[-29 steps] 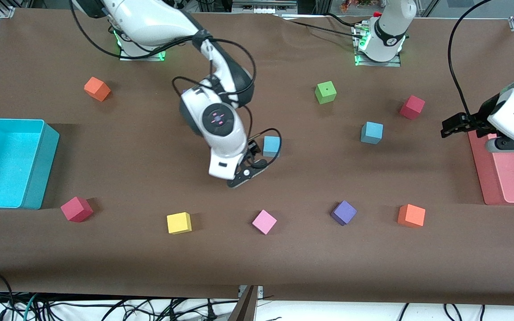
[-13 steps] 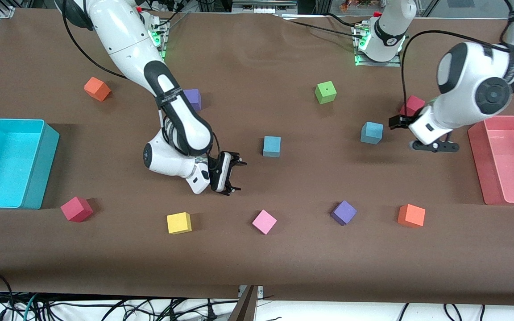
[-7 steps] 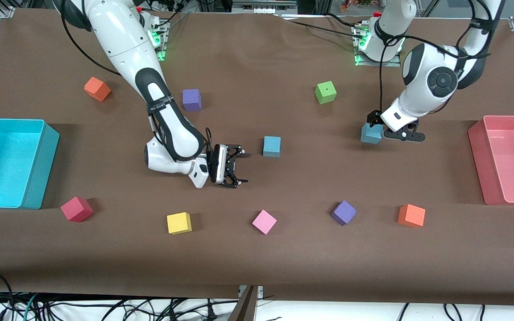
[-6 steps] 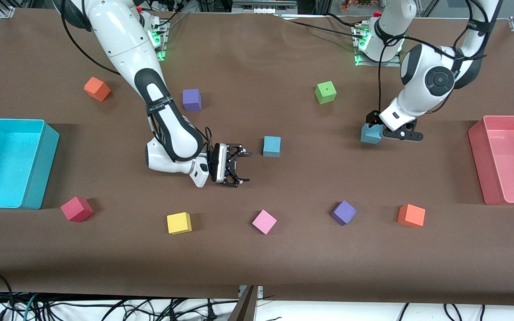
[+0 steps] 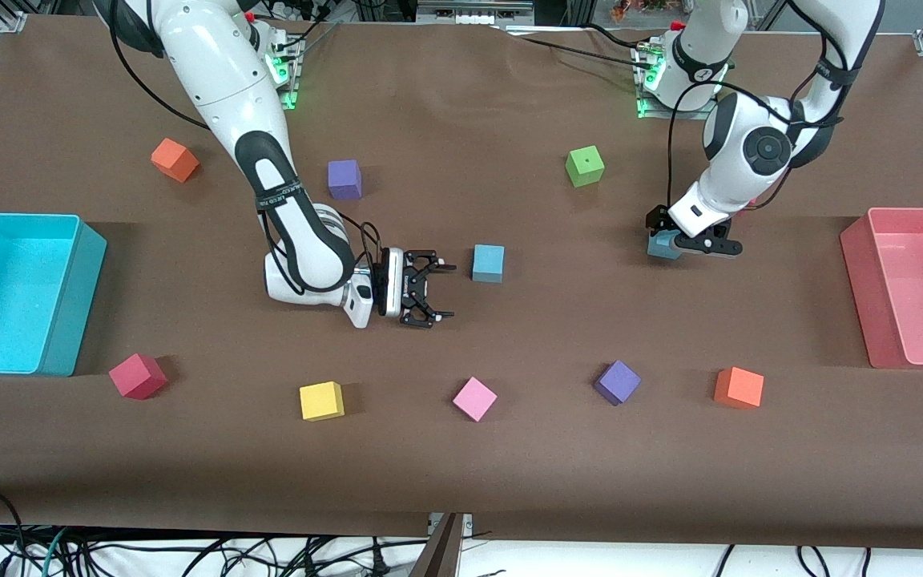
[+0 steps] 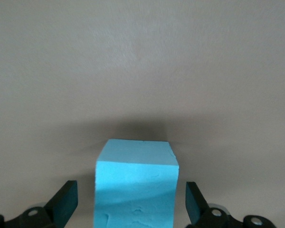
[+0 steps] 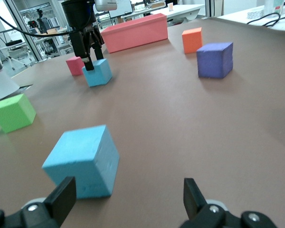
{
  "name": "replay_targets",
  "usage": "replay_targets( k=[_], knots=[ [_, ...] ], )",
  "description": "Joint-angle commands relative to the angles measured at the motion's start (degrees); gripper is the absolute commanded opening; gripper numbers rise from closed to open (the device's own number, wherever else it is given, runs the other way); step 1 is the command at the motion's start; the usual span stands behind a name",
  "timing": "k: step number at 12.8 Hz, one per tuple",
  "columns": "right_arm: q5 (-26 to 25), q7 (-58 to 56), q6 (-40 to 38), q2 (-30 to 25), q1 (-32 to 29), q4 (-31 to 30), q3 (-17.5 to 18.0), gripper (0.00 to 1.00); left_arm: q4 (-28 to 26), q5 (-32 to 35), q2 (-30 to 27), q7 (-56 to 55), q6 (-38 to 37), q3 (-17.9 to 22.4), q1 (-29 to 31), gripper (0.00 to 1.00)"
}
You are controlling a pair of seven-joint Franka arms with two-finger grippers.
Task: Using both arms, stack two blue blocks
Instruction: 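Close the left gripper on the second light blue cube and lift it, then carry the held cube with the left gripper over the placed light blue cube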
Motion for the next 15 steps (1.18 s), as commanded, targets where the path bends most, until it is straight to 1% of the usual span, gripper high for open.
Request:
replay_targets(
  k=[1,2,3,4,5,7,8,9,11,12,14,15],
  knots=[
    [3.7,-4.9,-1.3,0.3,-1.0,-1.7,0.9,1.00,-0.9,1.2,0.9,0.5,2.9,-0.2,0.0,0.98],
    [5.3,-5.7,-2.6,0.6,-0.9,-1.7,0.9,1.00,-0.9,1.2,0.9,0.3,2.9,-0.2,0.0,0.57],
    [6.3,-5.9,-3.1,0.7,-0.8,-1.7,0.9,1.00,-0.8,1.2,0.9,-0.1,2.9,-0.2,0.0,0.23],
    [6.5,-5.9,-3.1,0.7,-0.7,-1.7,0.9,1.00,-0.8,1.2,0.6,0.0,2.9,-0.2,0.0,0.14],
    [6.8,-5.9,-3.1,0.7,-0.6,-1.6,0.9,1.00,-0.6,1.2,0.2,0.2,2.7,-0.2,0.1,0.12],
    [7.7,-6.5,-3.1,0.9,0.0,-1.6,1.0,1.00,-0.1,1.2,-1.0,0.1,1.9,-0.3,0.0,0.12],
    [8.4,-6.5,-3.0,1.1,0.3,-1.6,1.0,1.00,0.1,1.2,-2.4,-0.1,0.8,-0.3,0.0,0.12],
    [9.6,-6.5,-3.0,1.2,0.9,-1.5,0.9,1.00,0.7,1.2,-3.6,-0.4,-1.2,-1.1,0.0,0.12],
    [9.9,-6.7,-2.9,1.5,1.0,-1.2,0.9,1.00,4.6,1.1,-5.6,-0.9,-10.2,-2.1,0.0,0.12],
    [9.9,-6.8,-2.9,1.4,1.0,-1.2,0.9,1.00,7.0,1.1,-6.1,-2.5,-14.4,-3.5,0.0,0.12],
    [10.0,-6.8,-2.9,1.4,1.1,-1.2,0.9,1.00,13.2,1.1,-5.6,-10.7,-22.1,-8.7,0.0,0.12],
    [10.0,-6.8,-2.9,1.5,1.1,-1.2,0.9,1.00,16.7,1.1,-4.8,-14.7,-25.6,-10.6,-0.2,0.12]
  ],
)
